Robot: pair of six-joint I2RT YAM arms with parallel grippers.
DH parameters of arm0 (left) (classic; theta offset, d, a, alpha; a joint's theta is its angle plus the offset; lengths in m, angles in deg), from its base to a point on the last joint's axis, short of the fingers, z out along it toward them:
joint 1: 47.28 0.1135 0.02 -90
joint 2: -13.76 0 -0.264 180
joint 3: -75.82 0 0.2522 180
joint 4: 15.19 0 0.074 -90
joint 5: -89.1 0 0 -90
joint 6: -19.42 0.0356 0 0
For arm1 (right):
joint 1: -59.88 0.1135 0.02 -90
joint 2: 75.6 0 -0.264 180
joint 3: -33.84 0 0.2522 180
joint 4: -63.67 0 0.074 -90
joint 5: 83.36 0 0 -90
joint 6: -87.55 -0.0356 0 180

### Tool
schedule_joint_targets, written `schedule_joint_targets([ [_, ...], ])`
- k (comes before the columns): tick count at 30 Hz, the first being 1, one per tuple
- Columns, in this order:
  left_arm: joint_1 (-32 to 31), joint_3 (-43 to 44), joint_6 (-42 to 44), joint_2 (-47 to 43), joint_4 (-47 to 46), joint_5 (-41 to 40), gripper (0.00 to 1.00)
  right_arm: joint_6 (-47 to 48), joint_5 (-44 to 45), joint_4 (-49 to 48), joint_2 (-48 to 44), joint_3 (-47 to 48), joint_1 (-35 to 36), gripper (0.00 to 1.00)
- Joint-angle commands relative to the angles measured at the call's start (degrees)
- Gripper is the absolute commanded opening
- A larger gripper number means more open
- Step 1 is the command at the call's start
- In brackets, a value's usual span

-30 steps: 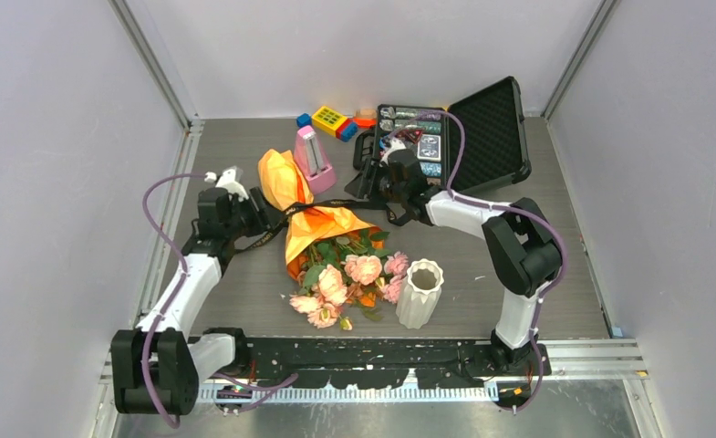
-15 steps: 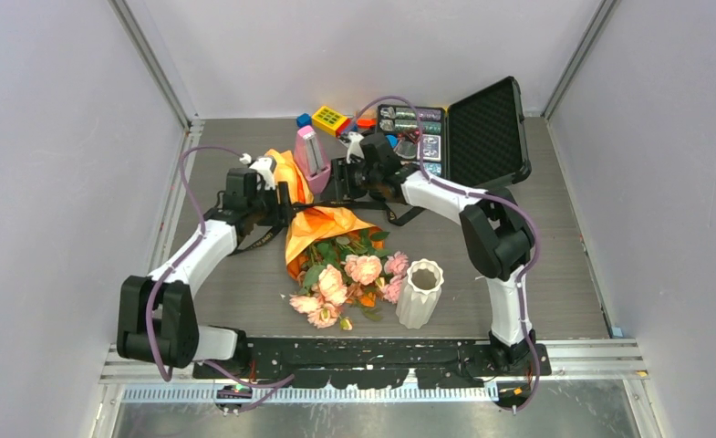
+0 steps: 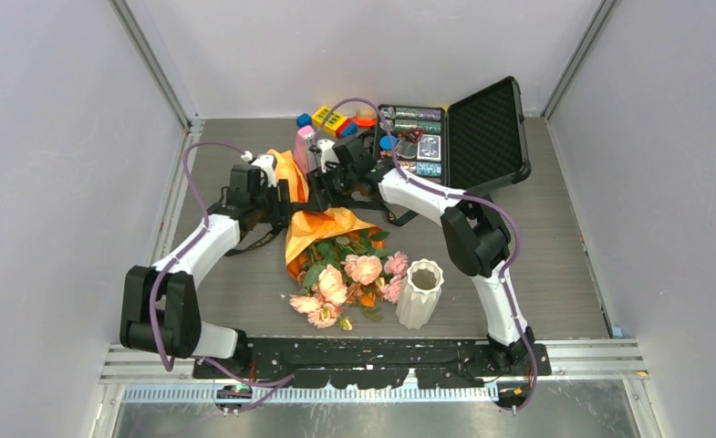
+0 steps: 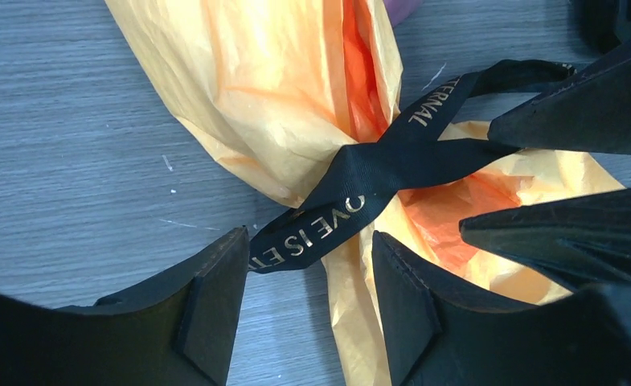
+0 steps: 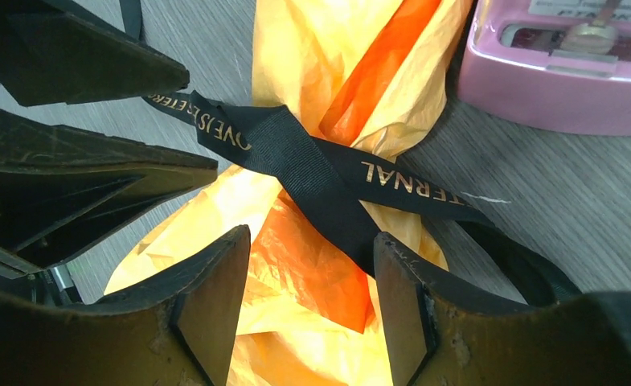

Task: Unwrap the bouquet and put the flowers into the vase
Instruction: Untie the ribbon from the wrapping paper.

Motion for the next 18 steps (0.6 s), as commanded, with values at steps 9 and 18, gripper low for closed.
schedule_joint_targets([
  [9,-0.1,3.0,-1.0,2.3,-1.7,0.4,0.52,6.5,0.3,4.4,2.2,7.8,1.7,0.66],
  [18,-0.1,4.3,-0.6,3.8,-1.5,-0.3,0.49,7.6,-0.2,5.6,5.5,10.5,2.0,0.65],
])
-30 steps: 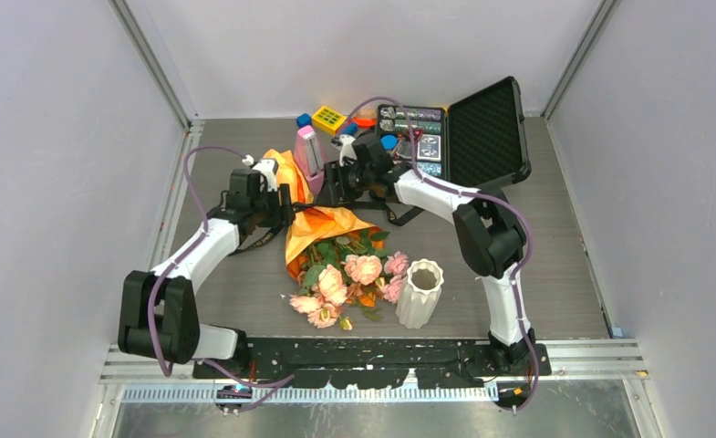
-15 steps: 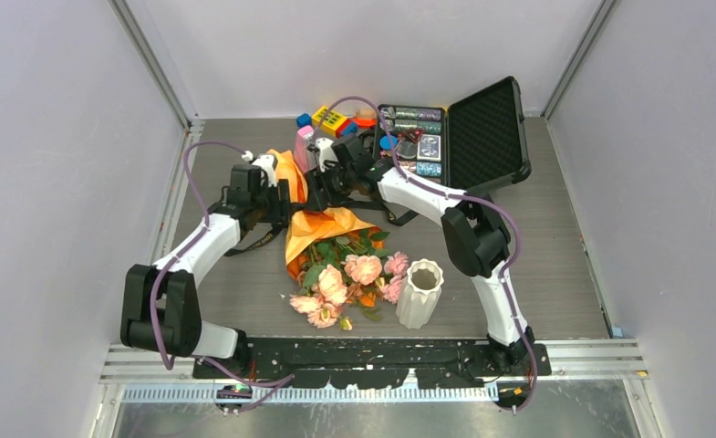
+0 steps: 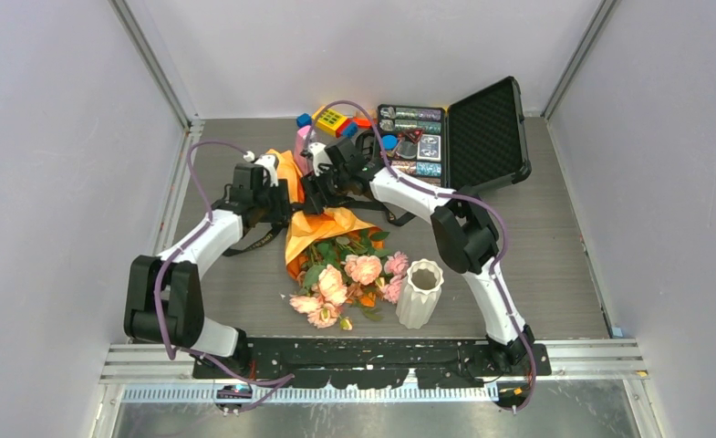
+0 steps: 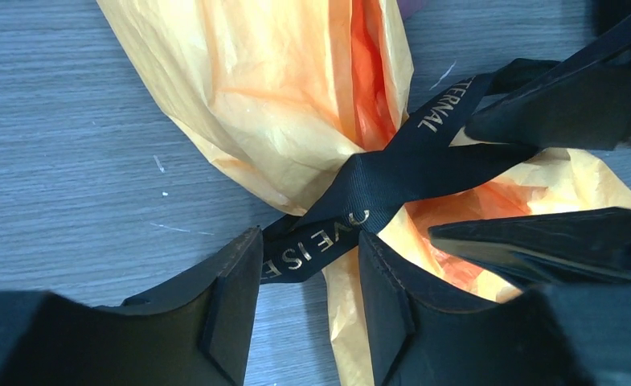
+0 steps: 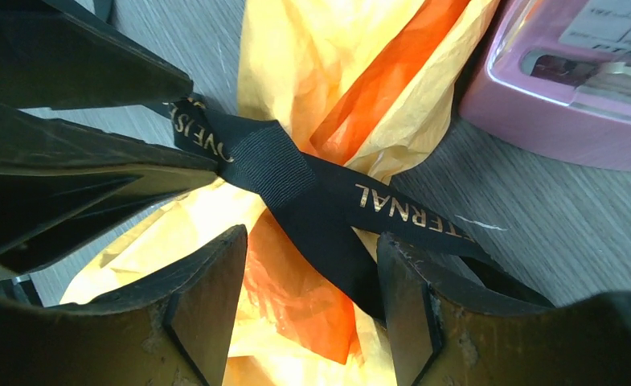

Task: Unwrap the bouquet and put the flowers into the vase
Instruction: Untie the ribbon from the wrapping paper.

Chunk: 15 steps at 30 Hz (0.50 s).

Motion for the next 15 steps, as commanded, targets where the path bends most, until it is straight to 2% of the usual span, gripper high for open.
schedule_joint_targets([
  [1,-0.1,3.2,0.5,0.6,-1.4,-0.5,0.48,1.6,-0.7,1.1,1.2,4.2,0.6,0.65],
  [7,-0.2,3.8,0.8,1.0,-1.4,-0.5,0.38,1.3,1.5,0.9,1.7,4.8,0.7,0.6],
  [12,-0.1,3.9,0.8,0.9,-1.2,-0.4,0.32,0.2,3.5,-0.3,0.8,3.9,0.7,0.47],
  [15,-0.1,3.7,0.9,0.7,-1.2,-0.4,0.32,-0.4,4.0,-0.7,-0.1,3.3,0.7,0.37],
])
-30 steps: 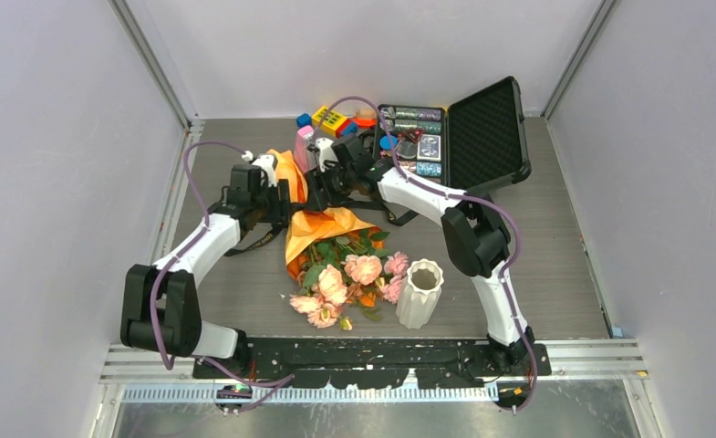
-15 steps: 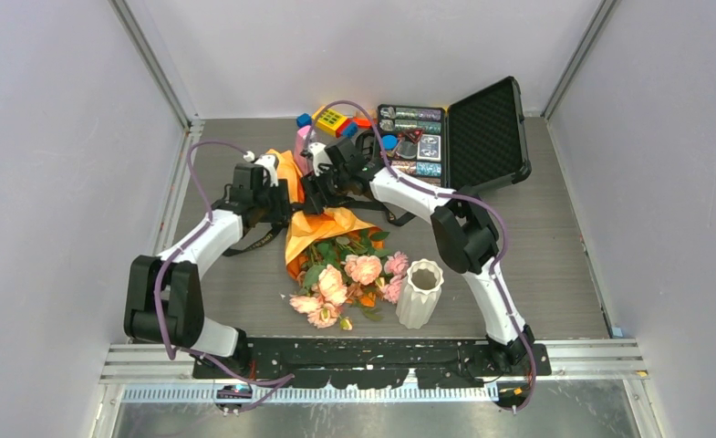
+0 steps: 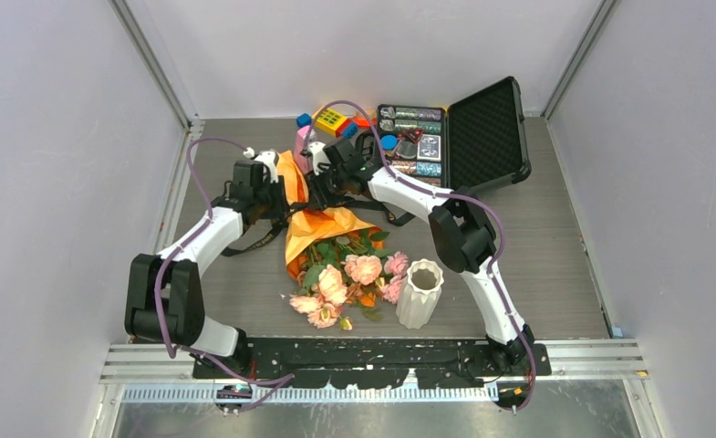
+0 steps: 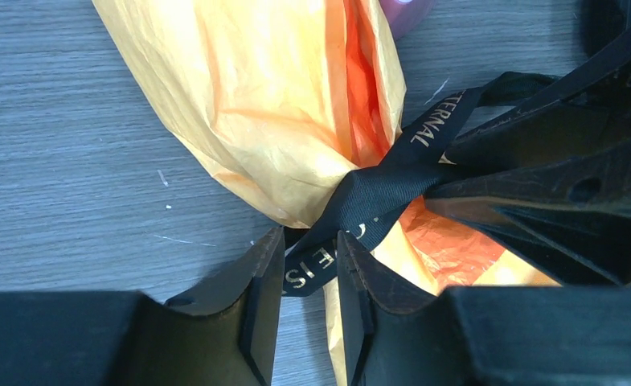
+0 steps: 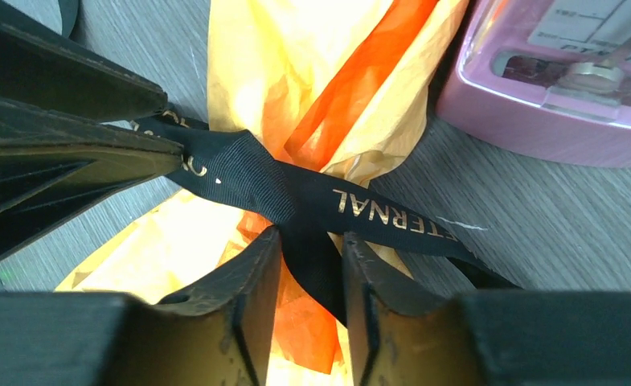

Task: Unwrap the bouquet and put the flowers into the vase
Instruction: Untie the ribbon from the wrapping paper.

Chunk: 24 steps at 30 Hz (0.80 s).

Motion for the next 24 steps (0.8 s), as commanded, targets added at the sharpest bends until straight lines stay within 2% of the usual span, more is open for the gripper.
schedule_joint_targets([
  [1,-0.1,1.7,0.7,-0.1,-1.2,-0.4,0.33,-0.8,1.5,-2.6,-2.3,1.0,0.5,0.33],
  [3,-0.1,1.8,0.6,0.1,-1.2,-0.4,0.37,-1.2,1.6,-3.0,-3.0,0.5,0.5,0.27],
  [8,-0.1,1.4,0.1,0.2,-1.4,-0.1,0.45,-2.4,2.1,-4.1,-4.6,-0.7,0.5,0.2],
  [11,-0.1,1.1,0.1,0.2,-1.8,0.1,0.44,-2.7,2.4,-4.1,-5.0,-0.7,0.5,0.18],
  [16,-0.1,0.6,-0.4,-0.1,-1.7,0.6,0.36,-2.9,3.3,-4.2,-5.4,-0.7,0.5,0.15],
  [20,-0.1,-0.5,-1.7,-1.6,-2.4,1.8,0.42,-3.1,4.1,-4.2,-5.4,-0.6,0.5,0.14],
  [24,-0.2,-1.5,-3.0,-2.7,-2.9,2.5,0.43,-3.5,4.5,-4.2,-5.2,-0.4,0.5,0.14],
])
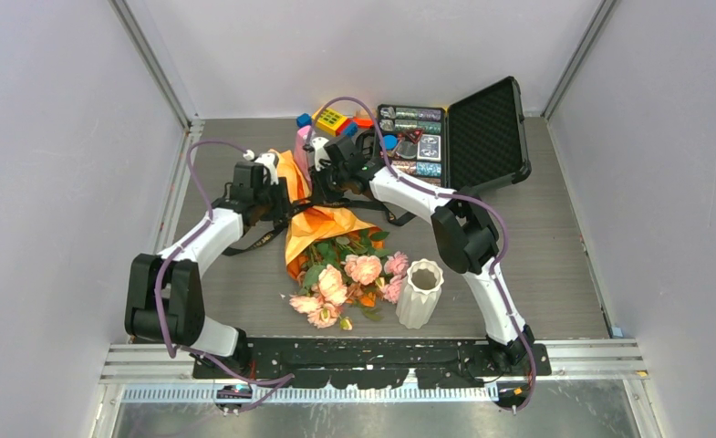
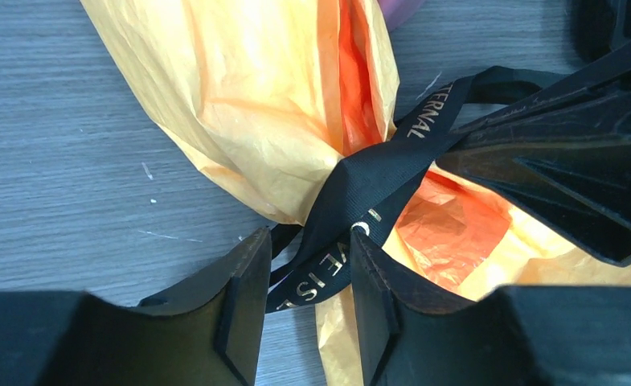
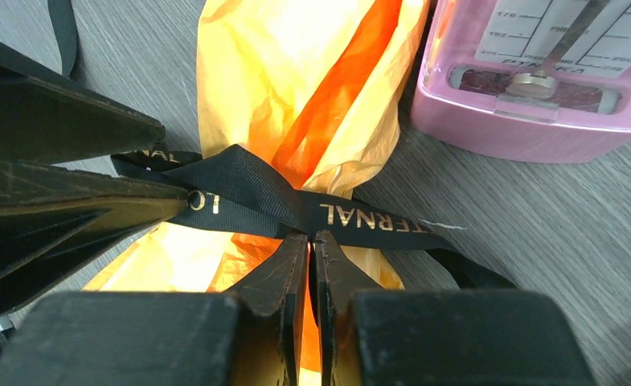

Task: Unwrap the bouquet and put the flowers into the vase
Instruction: Untie the ribbon from the wrapping paper.

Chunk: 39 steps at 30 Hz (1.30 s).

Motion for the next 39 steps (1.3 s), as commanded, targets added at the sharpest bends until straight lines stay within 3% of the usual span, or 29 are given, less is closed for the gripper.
schedule_joint_targets([
  [1,-0.1,-1.2,-1.7,-2.9,-2.5,1.5,0.43,-0.7,1.2,-2.0,-3.9,0.6,0.5,0.14],
  [12,-0.1,-4.2,-5.0,-5.0,-4.8,4.1,0.44,-1.2,1.7,-1.9,-3.6,0.6,0.5,0.13],
  [19,-0.1,-5.8,-5.9,-8.6,-5.5,3.6,0.49,-1.3,2.0,-1.8,-3.7,0.7,0.5,0.12],
  [39,-0.1,-5.2,-2.1,-5.0,-2.2,2.0,0.42,-1.8,1.9,-1.7,-3.7,1.1,0.5,0.11],
])
